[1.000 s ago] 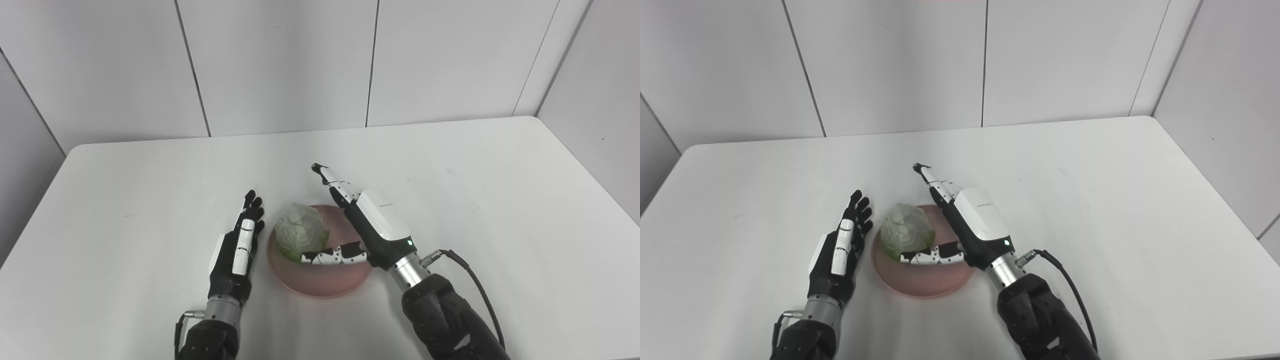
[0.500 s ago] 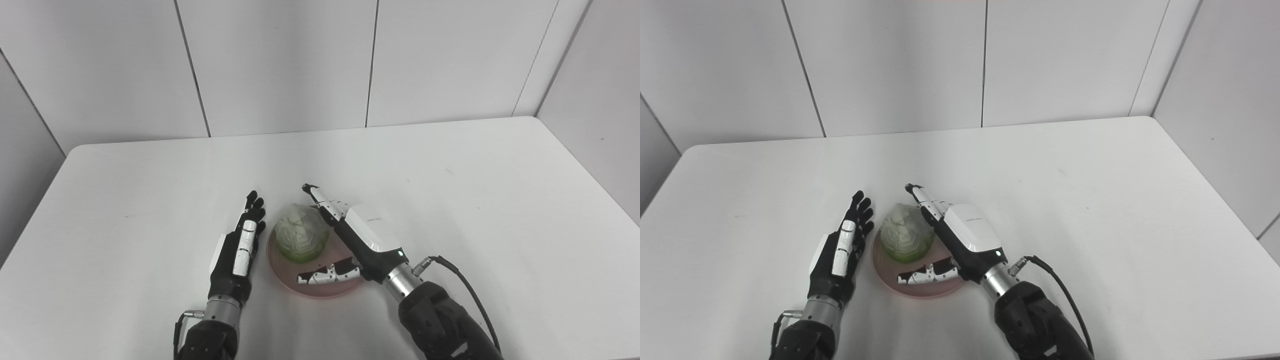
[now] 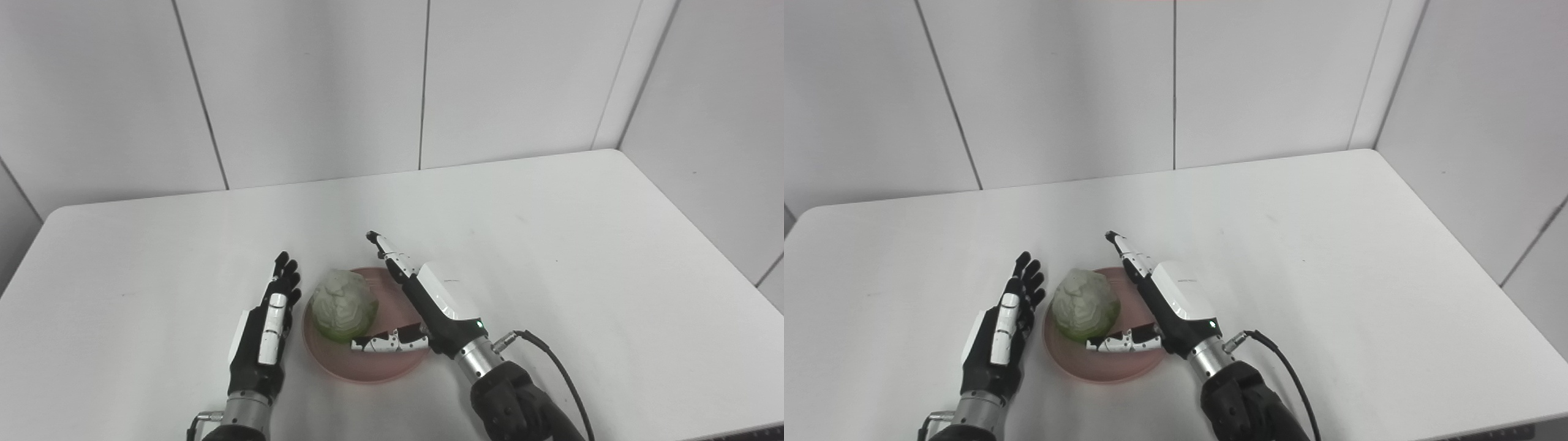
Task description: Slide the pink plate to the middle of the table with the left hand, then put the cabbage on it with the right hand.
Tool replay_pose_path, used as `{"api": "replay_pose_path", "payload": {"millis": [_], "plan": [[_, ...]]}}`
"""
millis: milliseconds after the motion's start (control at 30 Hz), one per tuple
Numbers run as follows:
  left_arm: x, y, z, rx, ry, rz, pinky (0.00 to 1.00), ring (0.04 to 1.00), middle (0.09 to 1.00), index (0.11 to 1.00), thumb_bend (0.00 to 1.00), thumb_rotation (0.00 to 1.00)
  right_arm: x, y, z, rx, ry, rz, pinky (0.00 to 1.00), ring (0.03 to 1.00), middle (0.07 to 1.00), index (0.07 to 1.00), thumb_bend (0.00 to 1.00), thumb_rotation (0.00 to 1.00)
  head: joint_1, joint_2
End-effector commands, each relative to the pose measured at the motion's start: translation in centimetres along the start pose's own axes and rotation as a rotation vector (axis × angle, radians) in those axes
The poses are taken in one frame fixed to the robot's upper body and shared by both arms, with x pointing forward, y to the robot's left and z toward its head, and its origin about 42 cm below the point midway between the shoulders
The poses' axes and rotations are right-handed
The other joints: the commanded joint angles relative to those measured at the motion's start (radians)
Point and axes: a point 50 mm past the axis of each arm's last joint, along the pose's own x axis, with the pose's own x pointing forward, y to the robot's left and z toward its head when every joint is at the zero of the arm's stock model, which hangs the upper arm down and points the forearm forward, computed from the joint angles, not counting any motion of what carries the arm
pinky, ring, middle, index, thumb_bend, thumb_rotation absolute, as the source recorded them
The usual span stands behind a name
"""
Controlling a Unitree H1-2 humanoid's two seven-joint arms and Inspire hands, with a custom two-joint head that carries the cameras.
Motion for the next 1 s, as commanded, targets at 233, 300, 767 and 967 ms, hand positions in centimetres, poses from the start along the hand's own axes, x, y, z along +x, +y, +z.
{"api": "replay_pose_path", "payload": {"millis": [233,300,767,967], "plan": [[-1.2,2.5,-1.6,-0.004,0.035,-0.001,1.0,1.0,1.0,1.0,0.71,1.0,1.7,-3.1,1.8,0.149,-0.063,-0.272,0.77,0.876,0.979,0.996,0.72,0.69,-0.019,-0.003],[-1.2,2.5,-1.7,0.0,0.034,-0.004,1.0,1.0,1.0,1.0,0.71,1.0,1.6,-3.4,1.5,0.191,-0.051,-0.28,0.8,0.891,0.978,0.995,0.71,0.69,-0.015,-0.011],[-0.9,2.7,-1.5,-0.008,0.021,0.003,1.0,1.0,1.0,1.0,0.68,1.0,0.9,-3.1,-0.6,0.406,0.057,-0.24,0.91,0.922,0.969,0.985,0.69,0.76,-0.012,0.002],[-0.9,3.1,-1.8,-0.012,0.017,0.006,1.0,1.0,1.0,1.0,0.73,0.99,0.1,-2.2,-1.5,0.486,0.124,-0.23,0.9,0.895,0.935,0.969,0.66,0.86,-0.04,-0.005]]}}
